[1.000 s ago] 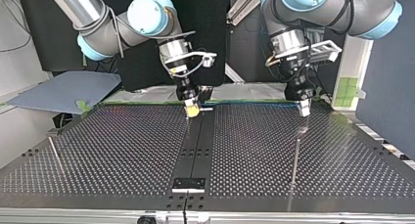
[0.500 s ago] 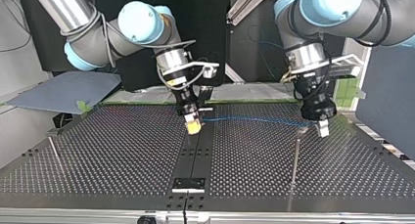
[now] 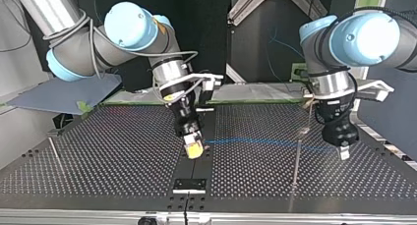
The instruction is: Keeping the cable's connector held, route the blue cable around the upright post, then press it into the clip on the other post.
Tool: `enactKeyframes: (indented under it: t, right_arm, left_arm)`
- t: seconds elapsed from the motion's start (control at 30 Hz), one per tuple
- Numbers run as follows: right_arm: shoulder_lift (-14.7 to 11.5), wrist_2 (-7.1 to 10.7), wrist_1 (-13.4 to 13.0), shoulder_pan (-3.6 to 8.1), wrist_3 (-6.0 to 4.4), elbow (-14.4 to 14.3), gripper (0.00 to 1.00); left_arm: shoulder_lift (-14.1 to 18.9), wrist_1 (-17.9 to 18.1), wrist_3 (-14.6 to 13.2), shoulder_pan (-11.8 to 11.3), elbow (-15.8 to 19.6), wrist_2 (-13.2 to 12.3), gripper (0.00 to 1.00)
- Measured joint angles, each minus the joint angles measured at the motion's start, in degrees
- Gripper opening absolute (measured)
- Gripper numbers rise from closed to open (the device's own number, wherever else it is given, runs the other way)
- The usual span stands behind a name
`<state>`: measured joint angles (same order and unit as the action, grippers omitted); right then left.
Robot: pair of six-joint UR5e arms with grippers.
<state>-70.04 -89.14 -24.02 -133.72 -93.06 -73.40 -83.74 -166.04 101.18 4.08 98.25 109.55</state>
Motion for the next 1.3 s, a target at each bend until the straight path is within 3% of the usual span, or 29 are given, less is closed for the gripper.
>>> enactKeyframes:
  t: [0.23,0.33,0.7,1.3]
  right_arm:
    - [1.2,0.08,0.2,0.5,-0.03,2.5,0.0]
    - [2.2,0.1,0.2,0.62,-0.04,3.4,0.0]
    - [6.0,0.17,0.1,0.71,-0.04,5.8,0.0]
    - [11.3,-0.24,-0.8,1.3,0.34,6.3,0.0]
  left_arm:
    - [-3.4,-1.3,0.4,-3.9,-3.2,-3.9,0.0]
    - [-4.7,-1.4,0.5,-4.6,-4.2,-5.0,0.0]
    - [-8.4,-1.4,1.5,-5.7,-6.0,-7.3,0.0]
    - [-15.6,-1.0,2.8,-6.6,-6.1,-12.7,0.0]
